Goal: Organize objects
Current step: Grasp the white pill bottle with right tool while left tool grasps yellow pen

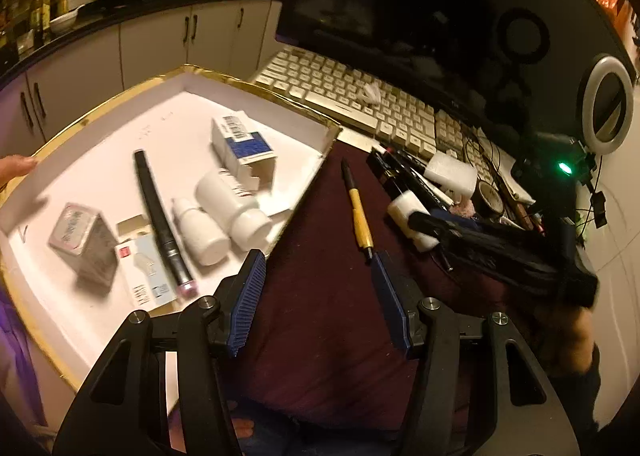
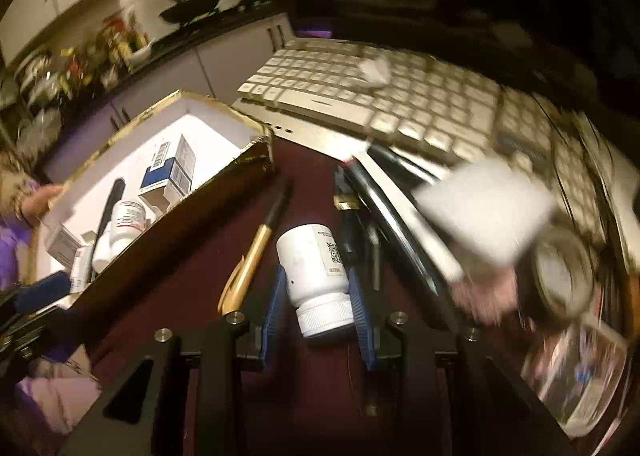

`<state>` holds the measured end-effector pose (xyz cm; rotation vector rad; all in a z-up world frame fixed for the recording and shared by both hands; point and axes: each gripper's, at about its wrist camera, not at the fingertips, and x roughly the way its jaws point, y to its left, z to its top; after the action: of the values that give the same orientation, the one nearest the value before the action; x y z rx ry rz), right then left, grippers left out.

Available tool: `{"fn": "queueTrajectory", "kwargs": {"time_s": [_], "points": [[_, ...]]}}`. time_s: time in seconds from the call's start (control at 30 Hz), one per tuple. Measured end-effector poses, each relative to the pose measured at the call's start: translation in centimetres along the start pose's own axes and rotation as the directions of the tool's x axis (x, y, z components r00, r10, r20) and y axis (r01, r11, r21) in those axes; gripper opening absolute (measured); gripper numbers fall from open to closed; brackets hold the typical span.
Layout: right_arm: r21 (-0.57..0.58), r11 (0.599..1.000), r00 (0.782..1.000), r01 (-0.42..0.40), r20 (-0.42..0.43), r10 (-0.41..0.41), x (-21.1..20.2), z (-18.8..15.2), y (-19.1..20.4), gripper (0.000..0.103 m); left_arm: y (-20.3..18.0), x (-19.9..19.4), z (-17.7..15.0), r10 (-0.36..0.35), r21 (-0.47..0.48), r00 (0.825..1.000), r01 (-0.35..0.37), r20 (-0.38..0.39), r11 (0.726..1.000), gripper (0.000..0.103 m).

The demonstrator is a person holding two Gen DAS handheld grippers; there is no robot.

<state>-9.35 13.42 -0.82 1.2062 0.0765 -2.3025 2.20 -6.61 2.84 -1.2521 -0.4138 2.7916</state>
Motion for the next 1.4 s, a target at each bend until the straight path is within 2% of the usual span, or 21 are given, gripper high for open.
{"fn": "queueTrajectory", "kwargs": {"time_s": [0.13,0.3,0.37,0.43,0.57,0.6,0.63,0.73,0.87,1.0,1.1,1.23,1.3,1.4], "points": [[0.037,0.999,1.0,-0.017,0.009,0.017,-1.2,-1.6,-1.0,0.032,-2.3,1.8,0.9,0.004,0.061,0.999,-0.002,-0.035,0.998,0.055],[0.014,1.0,1.0,-0.006,0.027,0.005,-2.1,-2.6,-0.8,0.032,-4.6,6.4,2.5,0.083,0.12,0.992,-0.072,-0.096,0.99,0.055],[0.011,1.0,0.999,-0.011,0.033,0.01,-2.3,-2.9,-0.8,0.032,-4.9,7.9,2.9,0.086,0.121,0.989,-0.071,-0.122,0.99,0.055],[0.015,1.0,0.999,-0.015,0.035,0.014,-2.5,-3.4,-1.0,0.032,-5.2,9.1,3.1,0.089,0.129,0.986,-0.071,-0.14,0.989,0.045],[0.002,1.0,0.999,-0.009,0.031,0.009,-3.1,-3.9,-1.2,0.032,-5.4,11.2,3.1,0.116,0.134,0.977,-0.093,-0.179,0.987,0.039],[-0.001,1.0,0.999,-0.009,0.031,0.009,-3.1,-4.0,-1.2,0.032,-5.7,11.3,3.2,0.133,0.145,0.979,-0.11,-0.157,0.983,0.037],[0.0,1.0,0.999,-0.01,0.032,0.01,-3.1,-4.0,-1.2,0.032,-5.9,11.5,3.1,0.149,0.158,0.976,-0.124,-0.161,0.98,0.03],[0.014,1.0,0.999,-0.013,0.032,0.012,-3.0,-4.0,-1.2,0.032,-6.4,11.5,3.1,0.19,0.203,0.971,-0.158,-0.148,0.966,0.013],[0.012,1.0,0.999,-0.011,0.034,0.01,-3.0,-4.0,-1.2,0.032,-5.8,10.4,2.0,0.15,0.206,0.979,-0.12,-0.139,0.971,0.012],[0.013,1.0,1.0,-0.007,0.029,0.006,-3.1,-4.0,-1.0,0.032,-4.4,7.4,-0.8,0.09,0.204,0.984,-0.058,-0.152,0.977,0.012],[0.009,1.0,1.0,0.001,0.03,-0.001,-3.1,-4.1,-0.9,0.032,-3.6,5.7,-2.4,0.078,0.193,0.983,-0.046,-0.163,0.98,0.012],[0.005,1.0,0.999,0.015,0.031,-0.015,-2.8,-3.9,-0.6,0.032,-4.1,5.4,-2.6,0.112,0.21,0.98,-0.076,-0.163,0.975,0.012],[-0.004,1.0,0.999,0.026,0.028,-0.026,-2.8,-3.9,-0.3,0.033,-4.9,5.7,-2.7,0.153,0.264,0.976,-0.109,-0.154,0.959,0.012],[-0.022,0.999,0.999,0.036,0.024,-0.035,-2.8,-4.0,-0.1,0.033,-5.0,5.8,-2.8,0.161,0.264,0.978,-0.12,-0.136,0.957,0.013]]}}
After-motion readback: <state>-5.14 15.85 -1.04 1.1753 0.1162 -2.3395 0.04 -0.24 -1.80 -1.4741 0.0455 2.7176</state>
